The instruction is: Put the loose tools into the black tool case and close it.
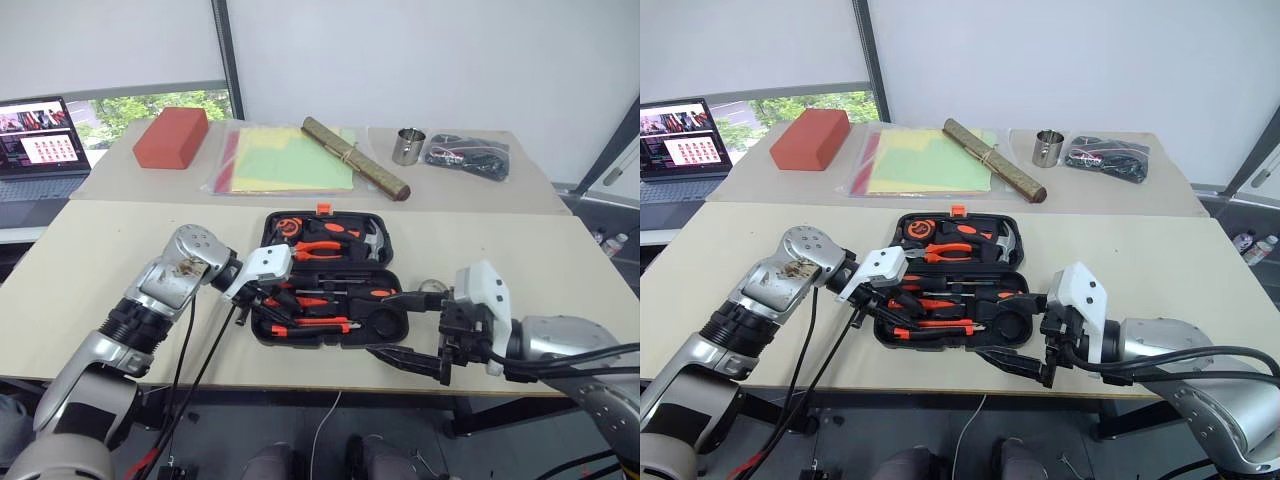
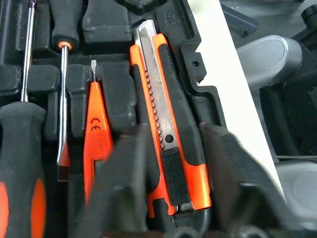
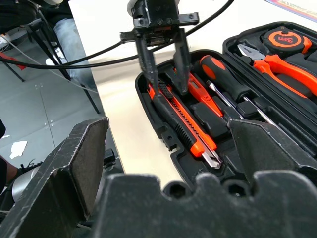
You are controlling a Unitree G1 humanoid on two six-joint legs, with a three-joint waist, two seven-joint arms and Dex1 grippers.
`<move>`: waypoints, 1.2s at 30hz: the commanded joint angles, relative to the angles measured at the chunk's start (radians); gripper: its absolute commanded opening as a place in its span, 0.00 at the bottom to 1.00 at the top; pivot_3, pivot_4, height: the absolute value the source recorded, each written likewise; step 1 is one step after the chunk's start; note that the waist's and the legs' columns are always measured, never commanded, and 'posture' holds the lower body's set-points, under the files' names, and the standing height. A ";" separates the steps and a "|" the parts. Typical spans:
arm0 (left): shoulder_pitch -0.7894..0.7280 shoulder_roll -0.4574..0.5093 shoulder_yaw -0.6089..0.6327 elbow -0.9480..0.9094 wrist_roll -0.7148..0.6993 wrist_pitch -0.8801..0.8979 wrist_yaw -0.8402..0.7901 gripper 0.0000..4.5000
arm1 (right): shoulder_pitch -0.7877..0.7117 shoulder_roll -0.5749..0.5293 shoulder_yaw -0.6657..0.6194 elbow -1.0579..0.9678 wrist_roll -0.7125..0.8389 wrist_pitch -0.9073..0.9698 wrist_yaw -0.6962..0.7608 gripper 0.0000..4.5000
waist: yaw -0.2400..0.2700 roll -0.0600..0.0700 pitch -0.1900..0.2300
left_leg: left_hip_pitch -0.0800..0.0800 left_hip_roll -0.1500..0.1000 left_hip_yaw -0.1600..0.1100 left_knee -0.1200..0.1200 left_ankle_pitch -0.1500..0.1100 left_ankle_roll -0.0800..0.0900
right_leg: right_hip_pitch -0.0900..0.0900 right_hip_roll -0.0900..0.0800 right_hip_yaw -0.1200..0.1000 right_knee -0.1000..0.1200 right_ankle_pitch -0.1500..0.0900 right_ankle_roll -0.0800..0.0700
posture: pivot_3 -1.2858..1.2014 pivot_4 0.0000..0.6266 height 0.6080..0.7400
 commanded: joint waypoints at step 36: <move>0.047 0.005 0.272 -0.151 -0.272 0.143 0.034 1.00 | 0.125 -0.134 -0.074 0.344 -0.339 -0.164 0.048 1.00 | 0.014 0.003 -0.003 | 0.002 -0.002 0.000 0.004 -0.004 0.005 | 0.006 -0.001 0.003 -0.004 0.000 0.012 | 0.52 0.24 0.98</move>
